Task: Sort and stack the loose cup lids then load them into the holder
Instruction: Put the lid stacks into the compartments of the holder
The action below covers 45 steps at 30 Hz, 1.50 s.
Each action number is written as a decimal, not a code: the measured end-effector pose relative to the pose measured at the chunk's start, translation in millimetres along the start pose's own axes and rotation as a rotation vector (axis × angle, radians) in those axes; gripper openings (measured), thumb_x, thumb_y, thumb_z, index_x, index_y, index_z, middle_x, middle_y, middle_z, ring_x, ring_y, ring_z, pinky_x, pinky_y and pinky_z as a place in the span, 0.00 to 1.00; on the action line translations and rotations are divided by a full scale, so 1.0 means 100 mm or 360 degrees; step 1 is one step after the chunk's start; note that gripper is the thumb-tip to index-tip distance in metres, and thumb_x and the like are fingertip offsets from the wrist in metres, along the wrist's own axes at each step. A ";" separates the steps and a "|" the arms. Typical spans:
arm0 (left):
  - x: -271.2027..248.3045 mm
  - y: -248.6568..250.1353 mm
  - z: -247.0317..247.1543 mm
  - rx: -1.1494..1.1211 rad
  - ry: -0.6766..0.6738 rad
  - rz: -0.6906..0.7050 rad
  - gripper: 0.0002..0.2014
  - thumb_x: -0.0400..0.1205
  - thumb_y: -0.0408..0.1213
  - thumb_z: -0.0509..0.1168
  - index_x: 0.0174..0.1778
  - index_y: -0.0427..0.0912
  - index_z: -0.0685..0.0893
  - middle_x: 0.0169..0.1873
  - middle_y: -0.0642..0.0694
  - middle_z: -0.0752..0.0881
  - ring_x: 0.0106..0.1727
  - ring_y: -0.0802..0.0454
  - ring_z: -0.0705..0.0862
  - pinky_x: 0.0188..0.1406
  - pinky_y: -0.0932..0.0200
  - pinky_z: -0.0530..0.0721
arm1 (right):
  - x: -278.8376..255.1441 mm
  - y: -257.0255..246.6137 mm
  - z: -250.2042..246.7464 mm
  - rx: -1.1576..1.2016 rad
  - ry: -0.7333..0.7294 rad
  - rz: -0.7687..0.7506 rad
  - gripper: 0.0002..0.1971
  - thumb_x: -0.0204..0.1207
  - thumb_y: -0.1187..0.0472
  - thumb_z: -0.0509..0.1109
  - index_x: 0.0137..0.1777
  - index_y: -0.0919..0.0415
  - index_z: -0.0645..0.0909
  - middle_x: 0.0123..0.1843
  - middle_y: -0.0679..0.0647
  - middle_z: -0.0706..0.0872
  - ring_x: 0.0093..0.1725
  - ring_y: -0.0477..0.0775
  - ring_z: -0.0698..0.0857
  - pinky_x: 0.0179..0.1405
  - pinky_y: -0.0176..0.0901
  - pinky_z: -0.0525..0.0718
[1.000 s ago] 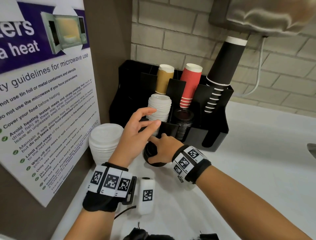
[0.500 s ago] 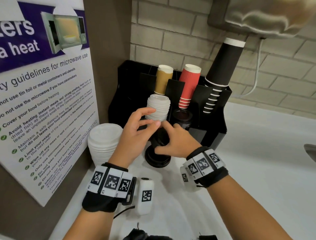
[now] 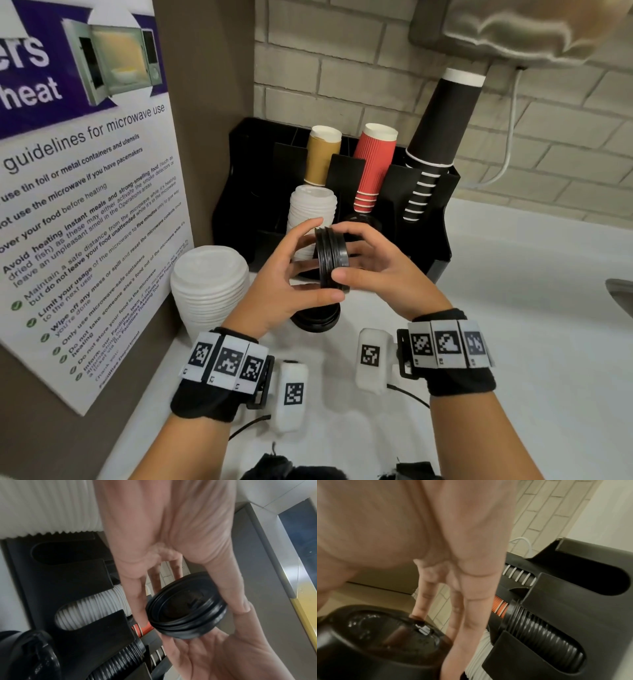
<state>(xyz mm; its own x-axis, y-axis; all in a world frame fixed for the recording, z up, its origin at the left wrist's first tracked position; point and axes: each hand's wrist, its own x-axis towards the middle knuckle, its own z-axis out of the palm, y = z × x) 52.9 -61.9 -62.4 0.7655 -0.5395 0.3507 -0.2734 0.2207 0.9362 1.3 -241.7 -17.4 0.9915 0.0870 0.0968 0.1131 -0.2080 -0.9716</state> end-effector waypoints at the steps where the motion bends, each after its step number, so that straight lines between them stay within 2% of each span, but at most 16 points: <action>1: 0.00 0.00 0.00 0.0013 0.0001 0.0005 0.46 0.64 0.35 0.82 0.76 0.59 0.69 0.71 0.48 0.76 0.67 0.52 0.82 0.55 0.60 0.85 | -0.01 0.01 0.00 0.0021 0.0021 -0.0004 0.30 0.66 0.60 0.79 0.69 0.46 0.76 0.60 0.60 0.84 0.55 0.57 0.88 0.50 0.47 0.86; 5: 0.01 0.02 0.03 0.0035 0.0020 -0.0010 0.46 0.61 0.37 0.83 0.75 0.61 0.70 0.69 0.55 0.77 0.66 0.56 0.82 0.57 0.54 0.86 | -0.03 0.03 0.01 0.0101 0.0014 -0.0030 0.29 0.67 0.61 0.78 0.68 0.43 0.77 0.64 0.59 0.83 0.56 0.58 0.89 0.50 0.51 0.88; 8: 0.01 0.04 0.04 0.0053 0.0021 -0.0017 0.47 0.60 0.37 0.82 0.75 0.58 0.70 0.69 0.58 0.77 0.66 0.60 0.81 0.62 0.52 0.85 | -0.03 0.03 0.03 0.0083 0.0029 -0.0069 0.30 0.66 0.62 0.80 0.68 0.45 0.77 0.65 0.58 0.81 0.55 0.59 0.89 0.50 0.51 0.88; 10: 0.02 0.05 0.04 0.0056 0.0021 -0.0033 0.47 0.60 0.37 0.82 0.75 0.59 0.70 0.67 0.62 0.78 0.66 0.60 0.81 0.64 0.49 0.85 | -0.02 0.02 0.04 0.0024 0.0063 -0.0090 0.32 0.63 0.61 0.82 0.68 0.47 0.77 0.65 0.57 0.81 0.56 0.58 0.88 0.54 0.52 0.87; 12: 0.01 0.06 0.05 0.0077 0.0019 -0.0045 0.47 0.60 0.37 0.82 0.75 0.59 0.70 0.65 0.66 0.78 0.66 0.59 0.82 0.65 0.47 0.84 | -0.02 0.03 0.05 -0.0042 0.0086 -0.0113 0.32 0.62 0.60 0.82 0.67 0.47 0.77 0.64 0.55 0.82 0.58 0.55 0.87 0.59 0.51 0.86; 17: 0.01 0.05 0.05 0.0112 0.0016 -0.0055 0.48 0.60 0.38 0.83 0.76 0.61 0.69 0.64 0.69 0.78 0.67 0.58 0.82 0.66 0.44 0.83 | -0.01 0.04 0.06 -0.0088 0.0102 -0.0147 0.31 0.64 0.62 0.83 0.67 0.48 0.77 0.62 0.54 0.83 0.59 0.50 0.86 0.59 0.43 0.85; 22: 0.02 0.01 0.06 0.0052 0.0012 -0.0047 0.50 0.59 0.38 0.83 0.77 0.63 0.69 0.67 0.66 0.77 0.68 0.58 0.81 0.62 0.51 0.86 | 0.00 0.06 0.07 -0.0102 0.0101 -0.0171 0.31 0.66 0.67 0.82 0.67 0.50 0.75 0.63 0.56 0.82 0.60 0.46 0.85 0.58 0.40 0.84; 25: 0.02 0.00 0.05 -0.0018 0.0008 -0.0011 0.51 0.59 0.37 0.83 0.75 0.70 0.67 0.71 0.65 0.71 0.70 0.62 0.79 0.58 0.57 0.86 | 0.03 0.05 0.06 -0.0101 0.0110 -0.0225 0.30 0.65 0.65 0.81 0.65 0.49 0.76 0.61 0.53 0.83 0.58 0.45 0.86 0.52 0.37 0.85; 28: 0.02 0.03 0.04 0.0018 0.0121 -0.0020 0.46 0.62 0.47 0.85 0.69 0.81 0.66 0.74 0.66 0.68 0.73 0.65 0.74 0.67 0.51 0.81 | 0.13 -0.01 -0.12 -0.0105 0.0292 -0.0288 0.30 0.63 0.63 0.80 0.64 0.45 0.77 0.61 0.52 0.83 0.55 0.45 0.87 0.49 0.36 0.85; 30: 0.03 0.07 0.02 0.0059 0.0252 0.0001 0.37 0.65 0.56 0.77 0.68 0.77 0.67 0.73 0.61 0.71 0.71 0.60 0.77 0.69 0.50 0.80 | 0.27 -0.06 -0.33 -0.0263 0.0499 -0.0321 0.31 0.63 0.63 0.80 0.64 0.41 0.76 0.62 0.50 0.82 0.57 0.47 0.85 0.47 0.34 0.84; 32: 0.05 0.11 0.00 0.0079 0.0355 0.0046 0.30 0.69 0.61 0.67 0.68 0.70 0.69 0.70 0.56 0.75 0.67 0.55 0.81 0.68 0.49 0.81 | 0.45 -0.09 -0.56 -0.0542 0.0584 -0.0303 0.32 0.64 0.66 0.79 0.65 0.41 0.75 0.64 0.54 0.79 0.60 0.52 0.82 0.46 0.26 0.81; 33: 0.05 0.13 -0.01 0.0093 0.0391 0.0074 0.28 0.71 0.62 0.64 0.68 0.68 0.70 0.68 0.56 0.76 0.65 0.54 0.82 0.66 0.49 0.82 | 0.55 -0.09 -0.66 -0.0708 0.0557 -0.0246 0.33 0.64 0.67 0.79 0.66 0.42 0.74 0.64 0.57 0.77 0.61 0.55 0.81 0.48 0.24 0.79; 36: 0.07 0.16 -0.04 0.0098 0.0463 0.0140 0.22 0.75 0.62 0.59 0.66 0.66 0.73 0.62 0.58 0.79 0.61 0.53 0.84 0.61 0.52 0.85 | 0.78 -0.07 -0.83 -0.1232 0.0340 -0.0012 0.35 0.62 0.65 0.80 0.68 0.44 0.74 0.63 0.55 0.71 0.65 0.58 0.76 0.62 0.38 0.73; 39: 0.09 0.17 -0.05 0.0063 0.0492 0.0134 0.19 0.78 0.61 0.57 0.64 0.64 0.74 0.57 0.60 0.81 0.59 0.53 0.84 0.58 0.55 0.85 | 0.92 -0.02 -0.82 -0.1606 0.0105 0.0137 0.37 0.61 0.63 0.81 0.72 0.49 0.73 0.66 0.55 0.71 0.69 0.59 0.72 0.69 0.50 0.73; 41: 0.09 0.15 -0.07 0.0047 0.0508 0.0117 0.16 0.81 0.56 0.55 0.63 0.62 0.75 0.57 0.59 0.81 0.58 0.54 0.84 0.56 0.57 0.85 | 0.98 0.01 -0.76 -0.1702 -0.0009 0.0171 0.38 0.61 0.63 0.81 0.72 0.51 0.73 0.68 0.57 0.72 0.69 0.60 0.71 0.70 0.56 0.74; 45: 0.07 0.14 -0.08 0.0043 0.0534 0.0083 0.15 0.82 0.53 0.52 0.62 0.60 0.77 0.58 0.57 0.81 0.57 0.57 0.85 0.54 0.61 0.85 | 1.01 0.06 -0.70 -0.1792 -0.0135 0.0167 0.38 0.62 0.64 0.80 0.73 0.51 0.72 0.70 0.56 0.72 0.71 0.58 0.70 0.69 0.52 0.74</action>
<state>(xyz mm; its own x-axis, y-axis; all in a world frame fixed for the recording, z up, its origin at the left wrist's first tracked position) 59.1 -56.5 -47.2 0.8978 -0.2298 0.3758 -0.3292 0.2167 0.9191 107.2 -302.4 1.2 0.9968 0.0740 -0.0302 0.0654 -0.9726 -0.2229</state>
